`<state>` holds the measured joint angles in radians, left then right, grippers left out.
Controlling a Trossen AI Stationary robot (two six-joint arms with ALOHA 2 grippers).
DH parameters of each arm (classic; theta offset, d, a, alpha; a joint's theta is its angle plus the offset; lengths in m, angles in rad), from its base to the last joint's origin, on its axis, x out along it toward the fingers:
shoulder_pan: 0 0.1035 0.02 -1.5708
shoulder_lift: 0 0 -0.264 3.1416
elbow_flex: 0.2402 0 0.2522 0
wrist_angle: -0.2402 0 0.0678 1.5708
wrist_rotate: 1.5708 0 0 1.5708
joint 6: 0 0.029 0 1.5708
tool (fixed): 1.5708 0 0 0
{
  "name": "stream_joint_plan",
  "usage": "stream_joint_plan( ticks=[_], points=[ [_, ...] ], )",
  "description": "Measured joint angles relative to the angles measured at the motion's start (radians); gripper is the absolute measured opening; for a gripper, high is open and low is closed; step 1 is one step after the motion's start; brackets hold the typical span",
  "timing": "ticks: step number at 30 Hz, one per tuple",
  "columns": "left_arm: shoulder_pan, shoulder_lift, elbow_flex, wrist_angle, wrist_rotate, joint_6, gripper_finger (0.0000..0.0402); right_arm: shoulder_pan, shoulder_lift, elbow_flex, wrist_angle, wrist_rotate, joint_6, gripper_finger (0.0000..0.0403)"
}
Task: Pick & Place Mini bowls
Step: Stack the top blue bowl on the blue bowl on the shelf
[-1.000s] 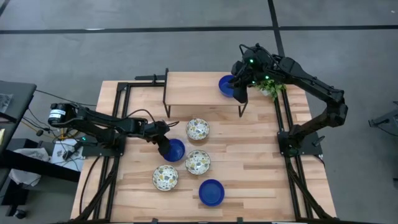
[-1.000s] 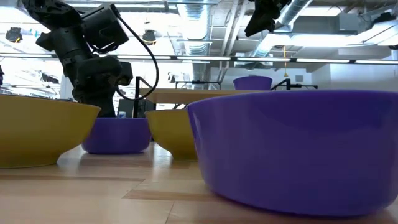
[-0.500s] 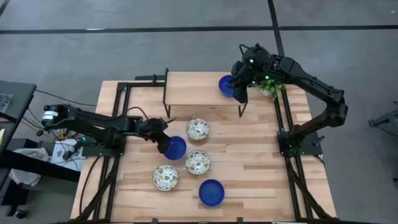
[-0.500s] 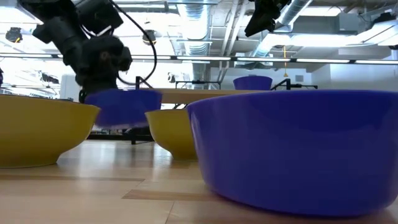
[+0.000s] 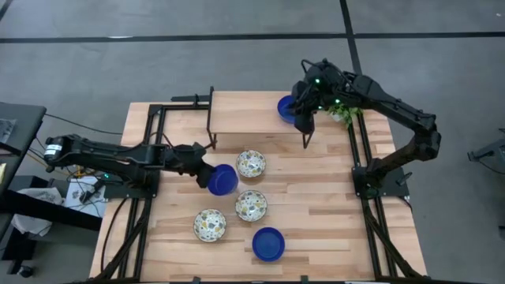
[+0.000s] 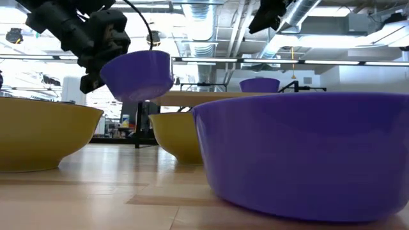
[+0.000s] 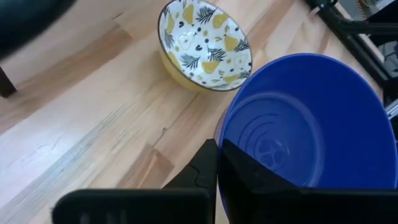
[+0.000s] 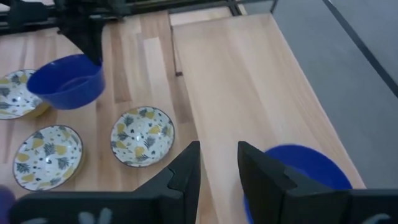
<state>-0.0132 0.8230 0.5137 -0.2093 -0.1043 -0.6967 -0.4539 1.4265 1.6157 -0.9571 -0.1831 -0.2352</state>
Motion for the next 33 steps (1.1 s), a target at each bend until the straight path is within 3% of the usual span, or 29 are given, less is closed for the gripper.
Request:
stream_joint_plan(
  ticks=[6, 18, 28, 33],
  points=[
    [0.016, 0.012, 0.092, -0.016, 0.0, 0.01, 0.0006, 0.047, 0.0, 0.0, 0.028, 0.0, 0.0, 0.0098],
    [0.133, 0.114, 0.413, -0.323, 0.0, 0.071, 0.0005, 0.136, 0.0, 0.0, 0.03, 0.0, -0.013, 0.0098],
    [0.189, 0.326, 0.671, -0.498, 0.001, 0.171, 0.0004, 0.252, 0.0, 0.0, 0.032, 0.001, -0.288, 0.0098],
    [0.207, 0.412, 0.761, -0.508, 0.0, 0.173, 0.0006, 0.311, 0.002, 0.0, 0.056, 0.002, -0.323, 0.0098]
  ],
)
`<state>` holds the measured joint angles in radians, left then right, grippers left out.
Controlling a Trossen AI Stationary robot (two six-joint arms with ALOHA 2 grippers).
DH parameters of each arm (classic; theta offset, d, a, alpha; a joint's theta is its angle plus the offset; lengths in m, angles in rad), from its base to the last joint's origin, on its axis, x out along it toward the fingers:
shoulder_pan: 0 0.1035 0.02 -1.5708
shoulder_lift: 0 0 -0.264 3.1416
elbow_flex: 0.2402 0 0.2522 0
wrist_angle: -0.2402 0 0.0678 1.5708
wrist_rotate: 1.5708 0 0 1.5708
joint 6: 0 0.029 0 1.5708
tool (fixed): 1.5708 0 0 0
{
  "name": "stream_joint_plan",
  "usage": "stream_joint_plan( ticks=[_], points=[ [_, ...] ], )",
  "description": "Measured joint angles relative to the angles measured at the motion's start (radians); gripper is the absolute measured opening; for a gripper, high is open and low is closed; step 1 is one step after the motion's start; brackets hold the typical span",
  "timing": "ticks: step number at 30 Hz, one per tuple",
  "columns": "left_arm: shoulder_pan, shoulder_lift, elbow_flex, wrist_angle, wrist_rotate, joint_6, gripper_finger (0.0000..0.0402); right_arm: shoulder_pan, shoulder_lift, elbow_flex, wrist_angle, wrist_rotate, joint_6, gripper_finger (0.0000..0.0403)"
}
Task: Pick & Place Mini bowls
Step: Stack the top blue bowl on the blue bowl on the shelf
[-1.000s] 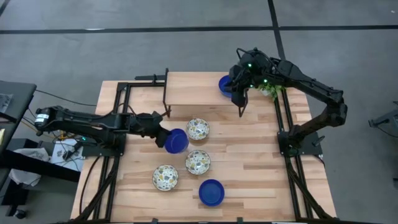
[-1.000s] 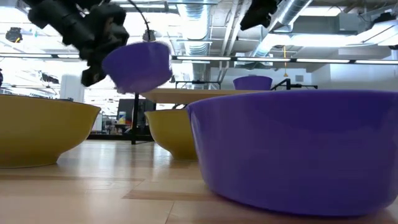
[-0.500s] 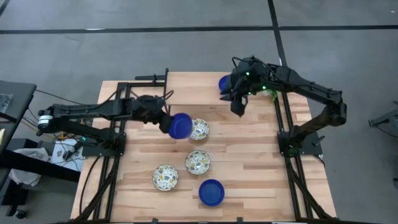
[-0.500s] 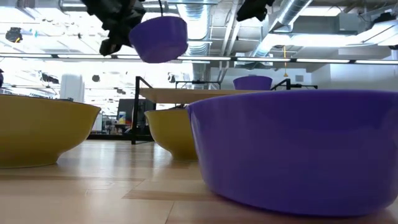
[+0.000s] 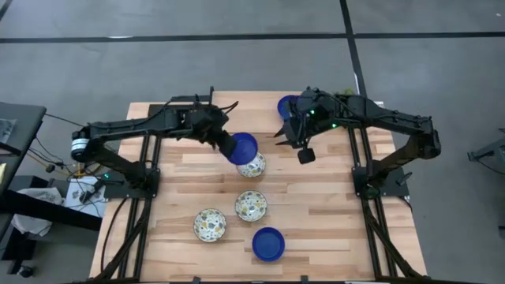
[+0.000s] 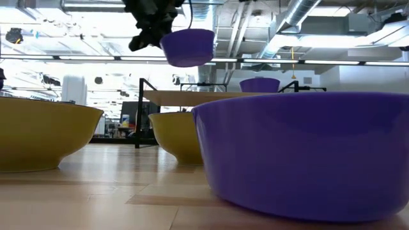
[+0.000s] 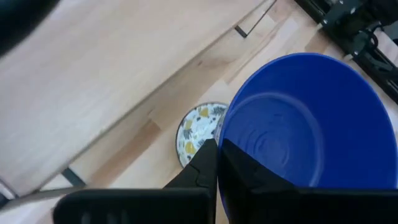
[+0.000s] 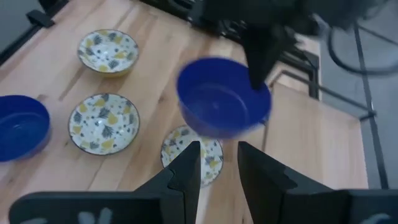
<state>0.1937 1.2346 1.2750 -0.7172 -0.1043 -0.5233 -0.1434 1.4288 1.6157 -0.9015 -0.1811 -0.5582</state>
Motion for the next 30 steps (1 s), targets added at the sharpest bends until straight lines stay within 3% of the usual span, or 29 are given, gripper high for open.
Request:
stream_joint_plan(
  ticks=[7, 15, 21, 30],
  points=[
    [-0.001, 0.051, 0.049, 0.004, 0.022, 0.003, 0.0008, 0.051, 0.0, 0.0, -0.002, 0.0, -0.075, 0.0098],
    [-0.006, 0.052, 0.049, 0.006, 0.044, -0.008, 0.0007, 0.063, 0.006, -0.037, 0.024, 0.0, -0.324, 0.0098],
    [-0.011, 0.052, 0.049, 0.007, 0.068, -0.016, 0.0007, 0.095, 0.084, -0.035, 0.042, 0.006, -0.364, 0.0098],
    [-0.044, 0.052, 0.036, 0.0, 0.078, -0.034, 0.0007, 0.153, 0.169, -0.037, 0.096, 0.106, -0.429, 0.0097]
  ],
)
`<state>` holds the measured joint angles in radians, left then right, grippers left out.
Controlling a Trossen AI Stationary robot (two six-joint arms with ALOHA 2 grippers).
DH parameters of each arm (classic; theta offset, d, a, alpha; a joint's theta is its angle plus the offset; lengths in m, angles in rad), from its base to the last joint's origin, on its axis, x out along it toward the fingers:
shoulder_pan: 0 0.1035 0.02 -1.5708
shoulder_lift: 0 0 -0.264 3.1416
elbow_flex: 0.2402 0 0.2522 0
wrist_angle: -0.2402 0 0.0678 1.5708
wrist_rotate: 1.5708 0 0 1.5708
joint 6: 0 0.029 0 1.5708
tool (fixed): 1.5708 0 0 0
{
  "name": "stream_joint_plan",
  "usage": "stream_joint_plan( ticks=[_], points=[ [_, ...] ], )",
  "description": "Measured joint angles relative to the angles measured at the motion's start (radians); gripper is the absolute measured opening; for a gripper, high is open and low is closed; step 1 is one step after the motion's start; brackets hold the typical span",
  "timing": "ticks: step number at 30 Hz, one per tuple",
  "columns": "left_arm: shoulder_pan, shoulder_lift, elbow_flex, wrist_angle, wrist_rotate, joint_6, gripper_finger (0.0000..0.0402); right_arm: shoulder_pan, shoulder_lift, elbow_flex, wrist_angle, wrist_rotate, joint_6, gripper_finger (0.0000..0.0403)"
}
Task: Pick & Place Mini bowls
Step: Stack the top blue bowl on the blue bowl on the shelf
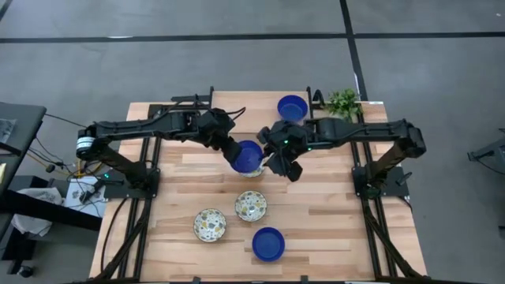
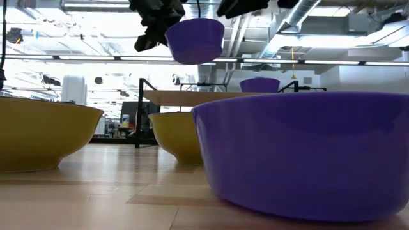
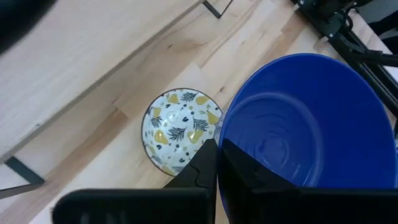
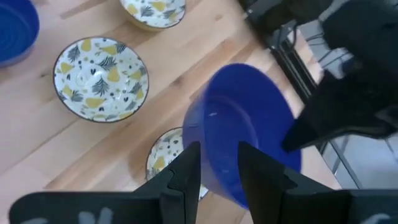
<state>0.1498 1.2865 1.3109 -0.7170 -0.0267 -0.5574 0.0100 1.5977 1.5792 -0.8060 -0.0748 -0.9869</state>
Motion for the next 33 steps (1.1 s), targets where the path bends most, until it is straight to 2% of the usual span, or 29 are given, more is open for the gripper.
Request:
stream_joint_plan(
  ticks=[8, 26, 33],
  points=[
    [-0.025, 0.0, 0.0, -0.001, -0.006, -0.008, 0.0007, 0.003, 0.044, 0.0, 0.021, -0.003, -0.009, 0.0097],
    [-0.026, 0.0, -0.001, 0.009, 0.026, -0.024, 0.0008, 0.016, 0.044, 0.0, -0.024, -0.001, -0.009, 0.0096],
    [-0.028, 0.0, -0.001, 0.03, 0.038, -0.026, 0.001, 0.015, 0.044, 0.0, -0.031, -0.004, -0.009, 0.0054]
  ],
)
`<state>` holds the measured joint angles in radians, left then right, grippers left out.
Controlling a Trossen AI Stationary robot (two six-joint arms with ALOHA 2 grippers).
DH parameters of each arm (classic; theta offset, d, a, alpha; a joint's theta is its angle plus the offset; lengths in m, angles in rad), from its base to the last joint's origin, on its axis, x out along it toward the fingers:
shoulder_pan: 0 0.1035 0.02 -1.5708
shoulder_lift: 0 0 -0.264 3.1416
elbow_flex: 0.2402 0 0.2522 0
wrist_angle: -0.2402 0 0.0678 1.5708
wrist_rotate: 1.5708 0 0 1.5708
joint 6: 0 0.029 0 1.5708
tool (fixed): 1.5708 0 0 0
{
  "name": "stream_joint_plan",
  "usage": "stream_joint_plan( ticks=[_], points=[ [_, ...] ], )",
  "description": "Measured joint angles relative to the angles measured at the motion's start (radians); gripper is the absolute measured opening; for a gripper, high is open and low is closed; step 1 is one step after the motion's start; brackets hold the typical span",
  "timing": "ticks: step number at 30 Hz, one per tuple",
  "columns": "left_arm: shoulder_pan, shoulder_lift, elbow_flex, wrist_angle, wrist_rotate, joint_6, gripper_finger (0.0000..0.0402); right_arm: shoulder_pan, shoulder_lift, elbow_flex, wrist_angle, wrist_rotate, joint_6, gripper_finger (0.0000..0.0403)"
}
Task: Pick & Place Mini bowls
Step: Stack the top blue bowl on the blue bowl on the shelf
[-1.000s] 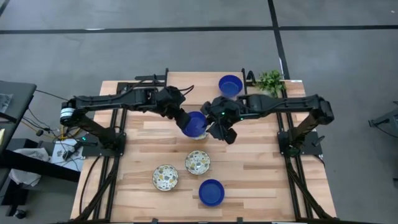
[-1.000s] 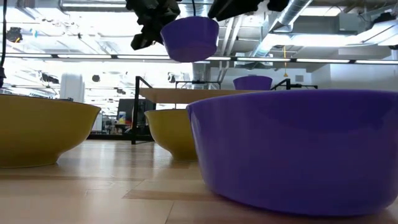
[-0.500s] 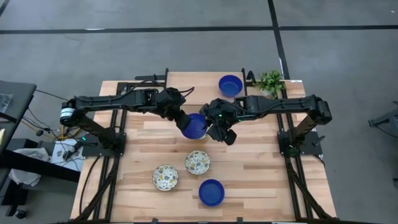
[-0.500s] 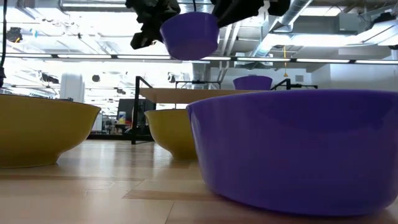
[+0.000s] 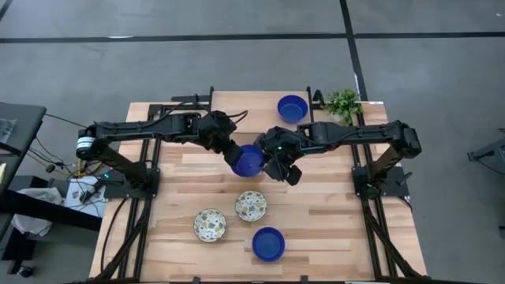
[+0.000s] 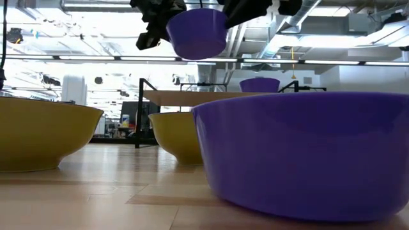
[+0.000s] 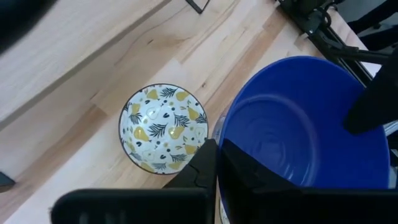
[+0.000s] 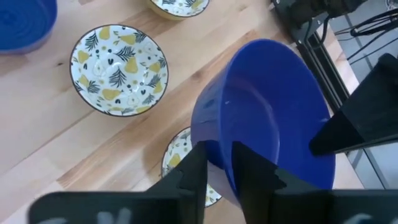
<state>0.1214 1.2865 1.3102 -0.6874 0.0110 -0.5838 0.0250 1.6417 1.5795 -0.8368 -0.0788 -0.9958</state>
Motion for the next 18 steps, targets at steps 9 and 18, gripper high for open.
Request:
stream_joint_plan(
  ticks=[9, 18],
  points=[
    [-0.001, -0.001, 0.0, 0.068, 0.027, 0.003, 0.002, 0.011, 0.0, 0.0, -0.008, -0.011, 0.001, 0.0004],
    [-0.002, -0.002, 0.0, 0.075, 0.041, 0.078, 0.0049, 0.015, 0.0, 0.0, -0.031, 0.0, 0.0, 0.0001]
  ],
)
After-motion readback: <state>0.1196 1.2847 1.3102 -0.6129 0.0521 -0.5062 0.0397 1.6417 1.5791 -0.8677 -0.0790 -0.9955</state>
